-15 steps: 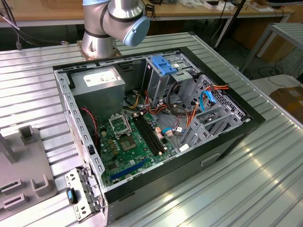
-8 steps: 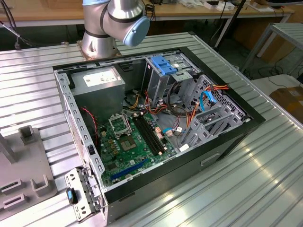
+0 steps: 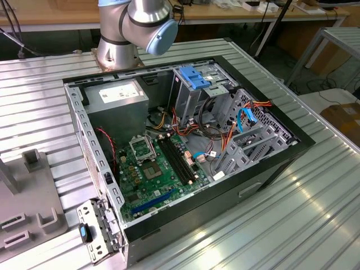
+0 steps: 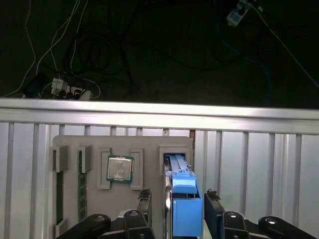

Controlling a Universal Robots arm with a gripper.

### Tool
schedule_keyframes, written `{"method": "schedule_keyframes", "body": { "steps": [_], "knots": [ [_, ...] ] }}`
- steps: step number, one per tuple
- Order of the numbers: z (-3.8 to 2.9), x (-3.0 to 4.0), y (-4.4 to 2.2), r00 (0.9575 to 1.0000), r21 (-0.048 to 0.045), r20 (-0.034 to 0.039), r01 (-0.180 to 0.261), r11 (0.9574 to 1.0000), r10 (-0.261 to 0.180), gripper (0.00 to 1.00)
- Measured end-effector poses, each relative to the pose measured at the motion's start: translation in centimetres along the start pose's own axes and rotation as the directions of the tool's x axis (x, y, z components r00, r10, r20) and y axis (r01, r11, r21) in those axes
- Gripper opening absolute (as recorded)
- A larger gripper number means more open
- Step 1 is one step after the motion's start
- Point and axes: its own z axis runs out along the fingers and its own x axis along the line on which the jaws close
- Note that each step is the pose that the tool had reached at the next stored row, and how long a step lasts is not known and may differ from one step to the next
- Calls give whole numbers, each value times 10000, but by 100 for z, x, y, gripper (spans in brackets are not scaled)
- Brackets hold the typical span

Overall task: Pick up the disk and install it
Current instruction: 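Pick up the disk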

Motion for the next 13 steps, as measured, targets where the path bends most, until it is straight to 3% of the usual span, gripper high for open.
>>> {"method": "schedule_keyframes", "body": {
  "steps": [5, 13],
  "knots": [
    [12, 0, 0, 10000, 2, -1, 4, 10000, -4, 54],
    [29, -1, -1, 10000, 138, -6, 15, 9999, -15, 54]
  ]
}}
